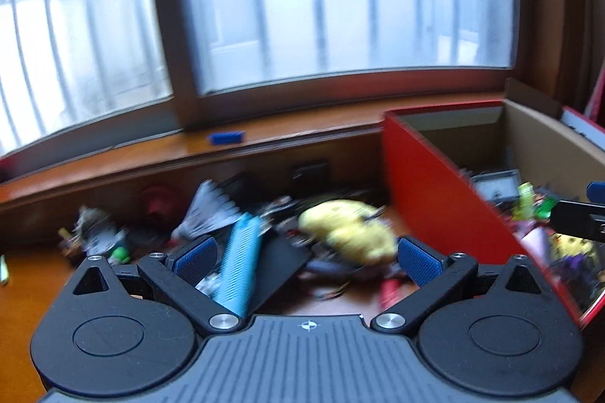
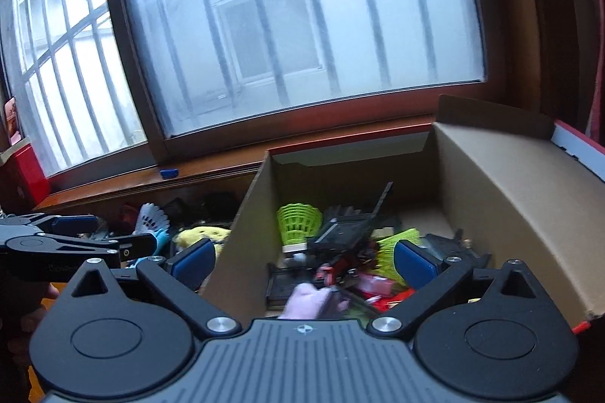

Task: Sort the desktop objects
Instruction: 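Withdraw both grippers from the box and reach toward card holders on the desk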

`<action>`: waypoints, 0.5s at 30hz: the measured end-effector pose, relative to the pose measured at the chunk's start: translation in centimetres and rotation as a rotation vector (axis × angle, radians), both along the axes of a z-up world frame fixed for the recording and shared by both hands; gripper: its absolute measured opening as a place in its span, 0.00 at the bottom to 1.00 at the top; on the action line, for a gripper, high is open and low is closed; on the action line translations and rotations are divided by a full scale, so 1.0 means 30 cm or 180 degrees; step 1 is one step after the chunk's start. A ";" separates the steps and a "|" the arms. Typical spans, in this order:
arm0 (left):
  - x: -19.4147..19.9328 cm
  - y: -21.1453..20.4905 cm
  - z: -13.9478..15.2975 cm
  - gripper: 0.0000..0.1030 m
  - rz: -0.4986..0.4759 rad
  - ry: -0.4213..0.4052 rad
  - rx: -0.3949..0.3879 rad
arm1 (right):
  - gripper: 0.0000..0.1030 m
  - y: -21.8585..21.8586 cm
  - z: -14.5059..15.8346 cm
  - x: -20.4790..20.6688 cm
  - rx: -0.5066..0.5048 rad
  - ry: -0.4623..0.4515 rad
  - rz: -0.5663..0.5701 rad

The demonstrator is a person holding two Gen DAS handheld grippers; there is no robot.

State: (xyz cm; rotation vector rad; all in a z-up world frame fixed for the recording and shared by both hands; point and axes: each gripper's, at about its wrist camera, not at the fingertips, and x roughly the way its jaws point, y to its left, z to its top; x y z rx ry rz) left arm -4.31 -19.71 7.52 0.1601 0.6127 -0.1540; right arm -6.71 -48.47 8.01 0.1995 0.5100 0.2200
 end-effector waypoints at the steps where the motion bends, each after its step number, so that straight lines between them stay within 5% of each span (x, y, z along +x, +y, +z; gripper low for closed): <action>1: -0.002 0.042 -0.012 1.00 0.0062 0.0024 0.0008 | 0.99 0.045 0.003 -0.003 -0.0038 -0.0012 0.0069; 7: -0.008 0.278 -0.056 1.00 0.0372 0.0129 0.0068 | 0.99 0.306 0.008 -0.019 -0.0294 -0.0064 0.0416; 15: 0.032 0.483 -0.119 1.00 0.0427 0.0271 0.0215 | 0.99 0.548 -0.020 -0.009 -0.0254 0.0040 0.0535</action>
